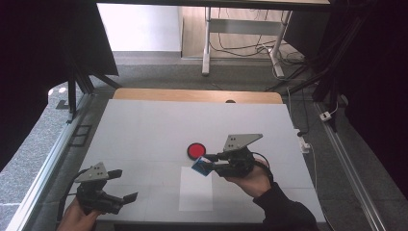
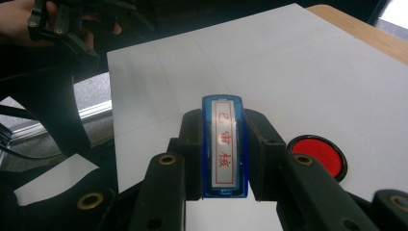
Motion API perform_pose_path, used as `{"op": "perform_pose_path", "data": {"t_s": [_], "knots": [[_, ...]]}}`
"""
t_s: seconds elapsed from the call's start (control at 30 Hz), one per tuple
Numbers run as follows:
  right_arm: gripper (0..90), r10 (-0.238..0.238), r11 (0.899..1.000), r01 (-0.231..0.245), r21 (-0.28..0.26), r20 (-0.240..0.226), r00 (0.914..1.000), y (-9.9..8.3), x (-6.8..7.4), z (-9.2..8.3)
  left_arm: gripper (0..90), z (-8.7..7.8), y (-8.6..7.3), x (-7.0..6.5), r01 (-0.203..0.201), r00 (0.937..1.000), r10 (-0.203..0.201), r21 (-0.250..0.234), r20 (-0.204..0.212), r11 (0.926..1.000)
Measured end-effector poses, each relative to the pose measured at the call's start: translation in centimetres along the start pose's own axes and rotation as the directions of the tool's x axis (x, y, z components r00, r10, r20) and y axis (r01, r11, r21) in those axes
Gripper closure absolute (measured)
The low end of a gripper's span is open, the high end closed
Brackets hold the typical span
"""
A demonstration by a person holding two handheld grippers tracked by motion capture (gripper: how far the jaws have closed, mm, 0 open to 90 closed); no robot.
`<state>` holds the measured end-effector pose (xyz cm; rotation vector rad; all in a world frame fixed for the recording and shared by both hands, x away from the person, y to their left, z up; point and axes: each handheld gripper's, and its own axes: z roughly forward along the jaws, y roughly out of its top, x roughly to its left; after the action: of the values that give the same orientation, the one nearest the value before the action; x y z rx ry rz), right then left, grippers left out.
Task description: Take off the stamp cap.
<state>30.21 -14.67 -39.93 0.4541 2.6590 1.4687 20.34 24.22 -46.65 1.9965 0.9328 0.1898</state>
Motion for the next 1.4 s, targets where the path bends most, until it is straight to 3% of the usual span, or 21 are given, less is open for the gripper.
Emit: {"op": "perform_pose_path", "data": {"t_s": [0.23, 0.53, 0.63, 0.9, 1.03, 1.2, 1.4], "knots": [[71.4, -0.020, 1.000, 0.020, -0.010, -0.007, 0.9998, 0.2, 0.2, -0.2, 0.0, 1.4, 1.7, -0.3, -0.060, 0.9968, 0.060, 0.001, 0.052, 0.9982], [71.4, -0.038, 0.999, 0.037, -0.013, -0.013, 0.9992, 0.3, 0.3, -0.4, 0.0, 3.5, 4.2, -0.5, -0.132, 0.9871, 0.130, 0.021, 0.093, 0.9910], [71.4, -0.046, 0.999, 0.045, -0.008, -0.016, 0.9988, 0.4, 0.3, -0.6, 0.0, 4.2, 4.9, -0.5, -0.138, 0.9844, 0.135, 0.023, 0.113, 0.9901], [71.4, -0.046, 0.999, 0.046, -0.006, -0.017, 0.9988, 0.4, 0.2, -0.7, 0.0, 6.0, 7.1, -1.2, -0.188, 0.9698, 0.184, 0.013, 0.160, 0.9820], [71.4, -0.042, 0.999, 0.042, -0.011, -0.016, 0.9990, 0.5, 0.1, -0.9, 0.2, 6.7, 8.0, -1.4, -0.185, 0.9684, 0.182, 0.005, 0.171, 0.9826], [71.4, -0.038, 0.999, 0.038, -0.022, -0.017, 0.9991, 0.5, 0.0, -1.1, 1.6, 7.4, 9.2, -1.7, -0.212, 0.9564, 0.210, -0.015, 0.203, 0.9772], [71.4, -0.037, 0.999, 0.037, -0.024, -0.018, 0.9991, 0.6, -0.1, -1.2, 2.1, 8.7, 10.5, -2.1, -0.257, 0.9314, 0.256, -0.030, 0.259, 0.9659]]}}
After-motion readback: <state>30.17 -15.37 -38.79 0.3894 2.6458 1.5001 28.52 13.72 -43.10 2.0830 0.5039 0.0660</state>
